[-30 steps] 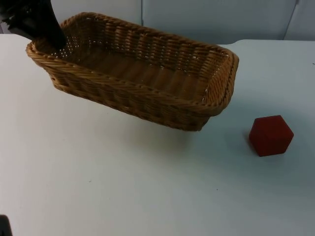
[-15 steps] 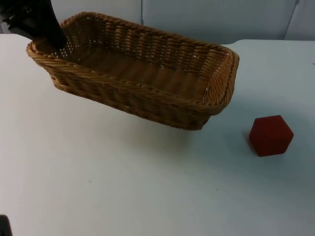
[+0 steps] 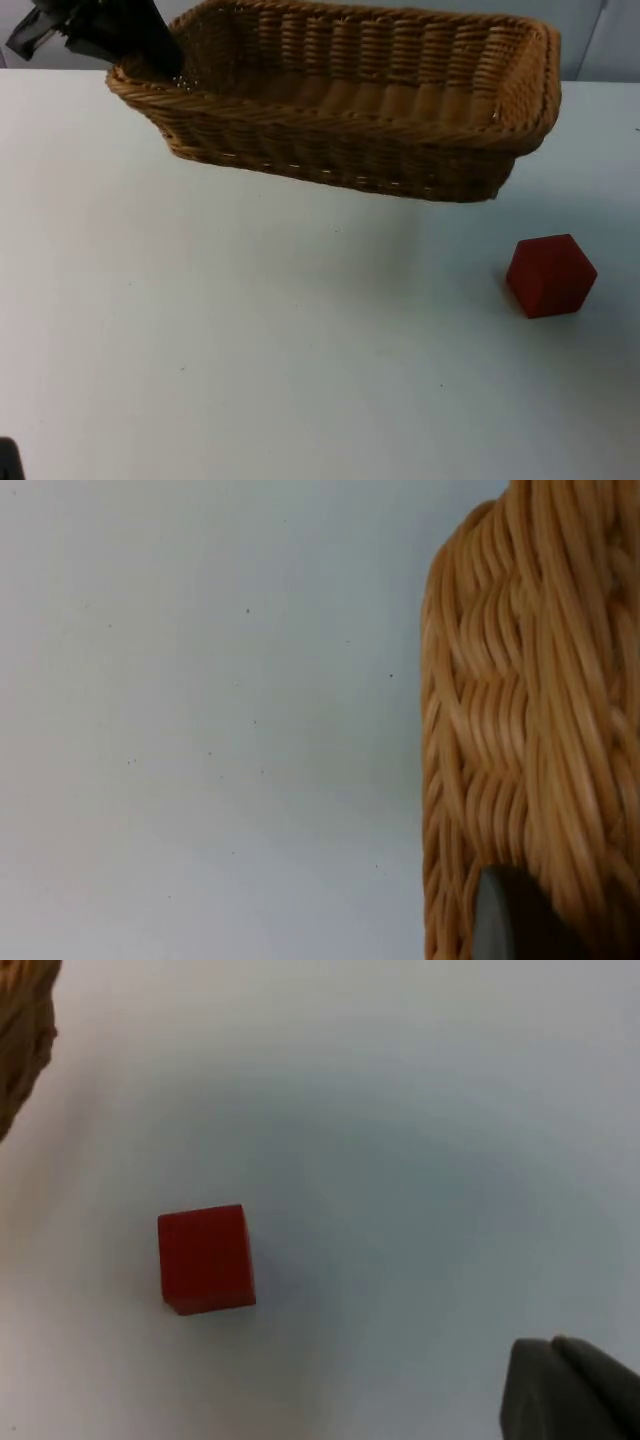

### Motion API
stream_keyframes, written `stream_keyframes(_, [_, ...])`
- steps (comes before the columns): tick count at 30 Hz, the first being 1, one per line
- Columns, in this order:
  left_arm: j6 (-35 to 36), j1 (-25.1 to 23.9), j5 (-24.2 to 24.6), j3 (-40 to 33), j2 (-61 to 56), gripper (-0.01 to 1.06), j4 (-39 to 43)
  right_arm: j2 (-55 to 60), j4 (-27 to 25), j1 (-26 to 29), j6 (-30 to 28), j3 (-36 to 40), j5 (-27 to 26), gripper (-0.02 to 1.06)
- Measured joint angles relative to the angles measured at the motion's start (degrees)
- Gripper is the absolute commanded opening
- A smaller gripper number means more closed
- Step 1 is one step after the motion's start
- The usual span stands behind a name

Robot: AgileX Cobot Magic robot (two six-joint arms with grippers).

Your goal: Pick up the basket with the left hand and place the cube into the basket with the right hand.

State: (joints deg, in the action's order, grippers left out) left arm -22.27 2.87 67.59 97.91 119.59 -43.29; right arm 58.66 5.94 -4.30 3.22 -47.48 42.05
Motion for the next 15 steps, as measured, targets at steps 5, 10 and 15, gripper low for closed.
stream_keyframes(5, [0.0,0.0,-1.7,0.0,0.0,0.0,0.1,0.9,-0.4,0.0,0.0,-1.9,-0.7,0.0])
stream_keyframes(10, [0.0,0.0,-3.1,0.0,0.0,0.0,0.1,0.9,-1.1,0.0,0.0,-2.6,-1.5,0.0])
stream_keyframes(15, [0.0,0.0,-5.9,0.0,0.0,0.0,0.1,0.9,-1.4,0.0,0.0,-2.7,-1.5,0.0])
